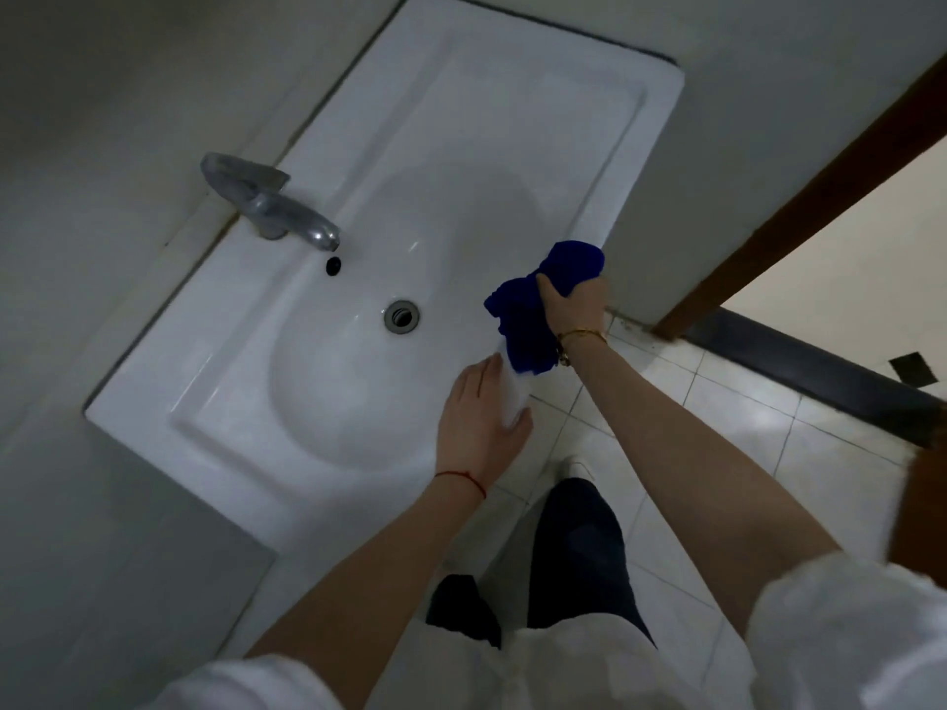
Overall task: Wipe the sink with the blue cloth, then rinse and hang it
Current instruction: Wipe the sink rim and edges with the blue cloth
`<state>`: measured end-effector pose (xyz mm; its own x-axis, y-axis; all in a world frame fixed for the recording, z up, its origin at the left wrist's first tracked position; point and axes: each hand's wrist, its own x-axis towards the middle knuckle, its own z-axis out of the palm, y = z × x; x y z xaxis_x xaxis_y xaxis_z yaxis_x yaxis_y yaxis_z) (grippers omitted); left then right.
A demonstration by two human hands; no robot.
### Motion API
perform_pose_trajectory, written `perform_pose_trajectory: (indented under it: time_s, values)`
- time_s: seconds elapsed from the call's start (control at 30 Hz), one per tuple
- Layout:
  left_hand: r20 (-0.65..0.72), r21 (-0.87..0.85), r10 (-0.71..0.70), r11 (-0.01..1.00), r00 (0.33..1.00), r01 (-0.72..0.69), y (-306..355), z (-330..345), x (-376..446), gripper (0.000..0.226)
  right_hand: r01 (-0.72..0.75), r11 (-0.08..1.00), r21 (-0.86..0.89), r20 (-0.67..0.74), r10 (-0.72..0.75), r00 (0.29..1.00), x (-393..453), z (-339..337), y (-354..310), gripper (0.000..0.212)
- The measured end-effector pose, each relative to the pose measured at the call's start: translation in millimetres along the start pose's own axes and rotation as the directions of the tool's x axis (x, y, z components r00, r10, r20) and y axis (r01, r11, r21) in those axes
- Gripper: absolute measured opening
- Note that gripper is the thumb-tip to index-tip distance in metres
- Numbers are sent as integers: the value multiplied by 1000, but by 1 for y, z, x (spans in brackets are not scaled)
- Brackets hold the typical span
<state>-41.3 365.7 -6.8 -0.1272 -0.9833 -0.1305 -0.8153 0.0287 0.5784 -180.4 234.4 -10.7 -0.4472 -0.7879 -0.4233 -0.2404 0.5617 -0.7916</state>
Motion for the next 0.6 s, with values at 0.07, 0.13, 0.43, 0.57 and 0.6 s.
perform_pose_trajectory:
  time_s: [0.07, 0.13, 0.43, 0.57, 0.6]
  values:
    - [36, -34, -50, 998, 998, 52, 13, 11, 31, 67, 9, 1000, 3, 20, -9, 1000, 29, -9, -11, 68]
    - [42, -64, -76, 995, 996, 79, 26, 20, 59, 55, 16, 1000, -3, 32, -16, 999, 57, -19, -23, 70]
    - [-141, -16, 7, 1000, 990, -9, 70, 43, 152, 70, 24, 989, -143, 62, -15, 998, 170, -51, -69, 87]
    - [-140, 34, -22, 999, 990, 27, 79, 45, 162, 71, -11, 995, -98, 68, 18, 998, 226, -67, -95, 95]
    - [-142, 51, -23, 998, 990, 30, 79, 45, 162, 71, -11, 997, -74, 73, 17, 997, 238, -71, -101, 96]
